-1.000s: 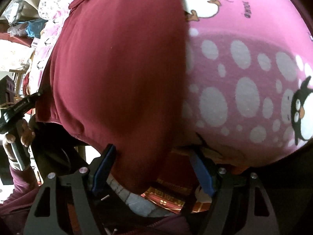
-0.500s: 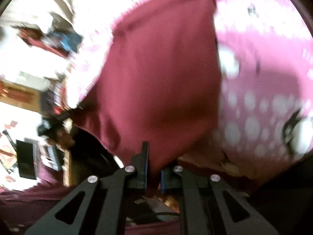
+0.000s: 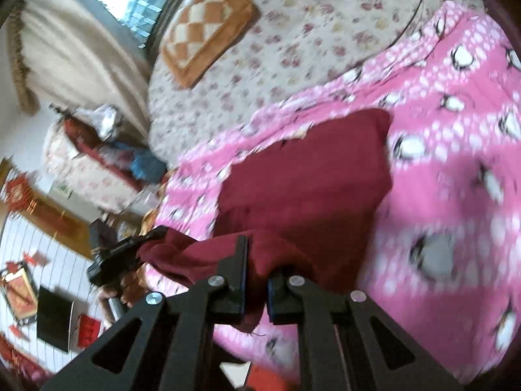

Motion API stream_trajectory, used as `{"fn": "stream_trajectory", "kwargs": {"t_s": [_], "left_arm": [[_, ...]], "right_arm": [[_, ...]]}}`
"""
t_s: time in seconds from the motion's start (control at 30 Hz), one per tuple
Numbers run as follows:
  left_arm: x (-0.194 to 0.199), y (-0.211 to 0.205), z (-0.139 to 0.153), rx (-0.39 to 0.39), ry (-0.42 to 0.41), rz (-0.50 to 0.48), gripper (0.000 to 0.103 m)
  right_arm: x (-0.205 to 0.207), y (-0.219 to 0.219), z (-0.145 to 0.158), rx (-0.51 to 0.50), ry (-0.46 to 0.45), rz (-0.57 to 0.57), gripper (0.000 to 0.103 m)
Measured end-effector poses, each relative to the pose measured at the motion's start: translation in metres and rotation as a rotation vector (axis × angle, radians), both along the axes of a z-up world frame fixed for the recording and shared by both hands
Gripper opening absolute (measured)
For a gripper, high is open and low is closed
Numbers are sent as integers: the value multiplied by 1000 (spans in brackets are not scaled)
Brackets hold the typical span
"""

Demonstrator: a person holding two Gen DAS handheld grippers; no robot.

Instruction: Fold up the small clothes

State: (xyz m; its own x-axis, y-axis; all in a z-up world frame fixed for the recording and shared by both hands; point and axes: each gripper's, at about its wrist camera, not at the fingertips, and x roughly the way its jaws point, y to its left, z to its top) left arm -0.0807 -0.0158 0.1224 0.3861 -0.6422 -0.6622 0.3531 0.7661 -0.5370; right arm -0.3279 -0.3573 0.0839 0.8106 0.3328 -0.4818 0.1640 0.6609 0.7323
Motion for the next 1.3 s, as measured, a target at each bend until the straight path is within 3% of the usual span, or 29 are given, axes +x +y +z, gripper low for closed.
{"fn": "stream_trajectory", "kwargs": {"t_s": [0.17,0.23,0.43,0.5,0.53,0.57,0.63,0.7,0.77,0.83,0.93,1.0,1.1,1.2,1.3], "left_arm": [[55,-35,-26,-1,60,44,0],[74,-47,-36,10,74,54,0],[112,-70,-68,51,105,81,0],[122,-70,-79,27,134,87,0],[126,-70,-82,13,144,86,0],[129,-70,-83,-14,151,73,0],[131,-68,-78,-70,149,40,15],[128,-66,-65,-87,116,21,22],[123,-64,-56,-88,82,9,26],[119,-59,-51,-83,44,55,39],[120,-53,-49,-85,25,106,41],[123,-55,-55,-85,45,107,41],[125,-63,-70,-21,65,105,41],[131,-72,-87,72,72,110,41],[138,-73,-98,80,116,108,41]], "right_arm": [[55,-44,-19,45,47,-72,9],[76,-56,-25,20,71,-81,9],[133,-87,-50,27,135,-90,9],[148,-95,-59,31,153,-98,9],[155,-98,-62,30,155,-101,12],[163,-102,-65,21,163,-100,21],[168,-106,-66,9,174,-113,36],[162,-105,-61,5,154,-126,42],[148,-101,-50,-63,129,-171,58],[132,-94,-37,-139,100,-199,59],[122,-78,-22,-203,57,-167,59],[137,-67,-18,-265,91,-111,58],[173,-56,-28,-375,176,-55,56],[210,-61,-50,-451,267,-55,56],[240,-71,-66,-497,309,-103,54]]}}
